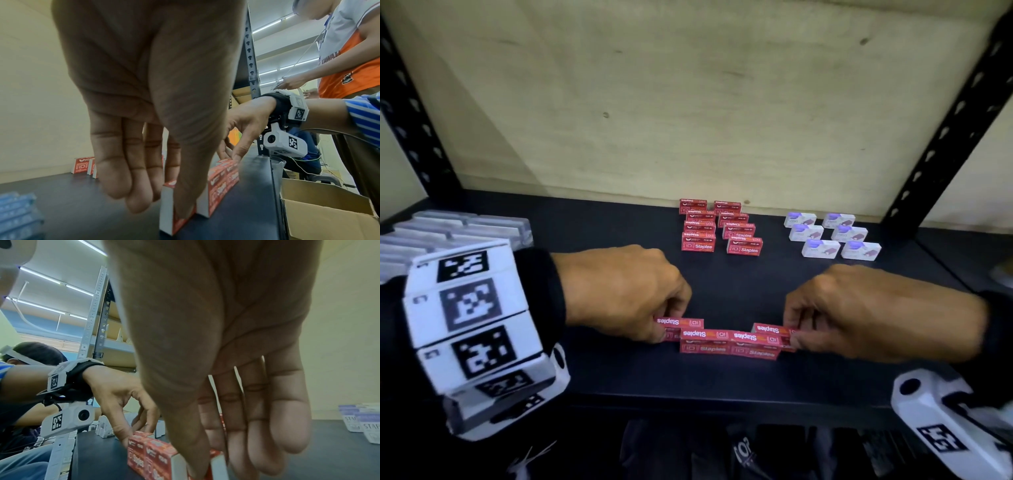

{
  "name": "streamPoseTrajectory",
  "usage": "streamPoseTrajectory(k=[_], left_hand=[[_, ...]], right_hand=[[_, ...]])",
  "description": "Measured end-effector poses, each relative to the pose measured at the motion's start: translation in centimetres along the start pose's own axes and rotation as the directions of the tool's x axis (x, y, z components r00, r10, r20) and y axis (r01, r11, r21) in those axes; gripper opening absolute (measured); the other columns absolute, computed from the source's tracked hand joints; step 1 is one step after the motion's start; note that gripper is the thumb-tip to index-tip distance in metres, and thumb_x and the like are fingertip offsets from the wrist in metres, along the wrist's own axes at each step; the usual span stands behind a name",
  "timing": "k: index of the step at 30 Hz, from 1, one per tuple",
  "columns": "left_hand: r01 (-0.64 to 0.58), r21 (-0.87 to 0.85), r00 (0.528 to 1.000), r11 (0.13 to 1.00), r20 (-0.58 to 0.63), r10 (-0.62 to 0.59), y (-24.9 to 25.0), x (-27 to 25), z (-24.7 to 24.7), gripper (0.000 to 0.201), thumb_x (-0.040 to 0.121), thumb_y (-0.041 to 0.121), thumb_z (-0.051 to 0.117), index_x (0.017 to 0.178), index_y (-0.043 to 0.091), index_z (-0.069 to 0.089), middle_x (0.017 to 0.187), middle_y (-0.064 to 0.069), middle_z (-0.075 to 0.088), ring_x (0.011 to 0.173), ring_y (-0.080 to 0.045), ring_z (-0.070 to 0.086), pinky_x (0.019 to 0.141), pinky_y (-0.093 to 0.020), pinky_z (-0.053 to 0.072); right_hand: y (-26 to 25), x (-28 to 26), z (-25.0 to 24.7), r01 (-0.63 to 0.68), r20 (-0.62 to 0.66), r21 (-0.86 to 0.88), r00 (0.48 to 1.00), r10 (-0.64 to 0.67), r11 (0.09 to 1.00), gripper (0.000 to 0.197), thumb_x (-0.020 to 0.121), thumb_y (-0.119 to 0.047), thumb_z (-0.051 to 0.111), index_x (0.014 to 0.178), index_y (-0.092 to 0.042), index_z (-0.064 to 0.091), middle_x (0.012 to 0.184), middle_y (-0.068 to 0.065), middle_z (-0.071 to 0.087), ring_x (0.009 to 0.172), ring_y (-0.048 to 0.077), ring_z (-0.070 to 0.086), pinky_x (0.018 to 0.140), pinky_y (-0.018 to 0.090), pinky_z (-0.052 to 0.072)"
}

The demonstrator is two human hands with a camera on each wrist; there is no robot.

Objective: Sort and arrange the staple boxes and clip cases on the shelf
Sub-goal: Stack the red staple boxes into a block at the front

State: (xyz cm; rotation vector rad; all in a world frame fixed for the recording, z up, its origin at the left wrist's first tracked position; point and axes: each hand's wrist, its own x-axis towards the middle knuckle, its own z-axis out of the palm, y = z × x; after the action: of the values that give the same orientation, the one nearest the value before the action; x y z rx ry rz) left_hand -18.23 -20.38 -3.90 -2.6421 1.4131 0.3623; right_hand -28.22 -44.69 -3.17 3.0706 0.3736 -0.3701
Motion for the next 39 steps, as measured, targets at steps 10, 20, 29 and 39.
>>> streamPoseTrajectory(k=[10,20,29,39], left_hand=[[0.019,-0.040,0.999,0.999,0.040,-0.018,1.0,0.3,0.8,0.045,0.073,0.067,0.065,0.107,0.040,0.054,0.098,0.017,0.059,0.088,-0.006,0.060,0.081,-0.033,0.053],[0.009,-0.062,1.000,0.998,0.020,-0.007,2.8,1.8,0.9,0.035,0.080,0.061,0.062,0.103,0.035,0.057,0.096,0.013,0.058,0.087,-0.012,0.060,0.078,-0.038,0.055],[0.047,-0.042,0.997,0.998,0.061,-0.045,1.7,1.1,-1.3,0.056,0.067,0.071,0.070,0.113,0.046,0.053,0.086,0.023,0.053,0.078,0.001,0.056,0.066,-0.022,0.047],[0.122,0.002,0.986,0.992,-0.111,-0.121,-3.2,5.5,-4.9,0.043,0.076,0.061,0.069,0.110,0.037,0.060,0.100,0.019,0.063,0.086,-0.004,0.059,0.078,-0.027,0.050]], right_hand=[[-1.8,0.2,0.5,-0.019,0.066,0.033,0.998,0.017,0.999,0.046,0.082,-0.068,0.060,0.118,-0.039,0.051,0.095,-0.017,0.057,0.085,0.001,0.056,0.081,0.026,0.050],[-3.1,2.3,1.4,0.062,0.048,0.014,0.997,-0.063,0.998,0.032,0.087,-0.056,0.061,0.110,-0.036,0.053,0.102,-0.012,0.060,0.092,0.013,0.059,0.080,0.035,0.052],[-1.9,1.7,-1.4,0.028,0.107,0.100,0.994,-0.039,0.995,0.054,0.080,-0.065,0.064,0.127,-0.044,0.048,0.110,-0.022,0.059,0.089,-0.002,0.061,0.078,0.016,0.050],[3.1,7.1,-4.3,-0.082,-0.034,0.043,0.996,0.083,0.996,0.036,0.085,-0.050,0.069,0.116,-0.033,0.062,0.101,-0.016,0.067,0.087,0.005,0.065,0.083,0.027,0.053]])
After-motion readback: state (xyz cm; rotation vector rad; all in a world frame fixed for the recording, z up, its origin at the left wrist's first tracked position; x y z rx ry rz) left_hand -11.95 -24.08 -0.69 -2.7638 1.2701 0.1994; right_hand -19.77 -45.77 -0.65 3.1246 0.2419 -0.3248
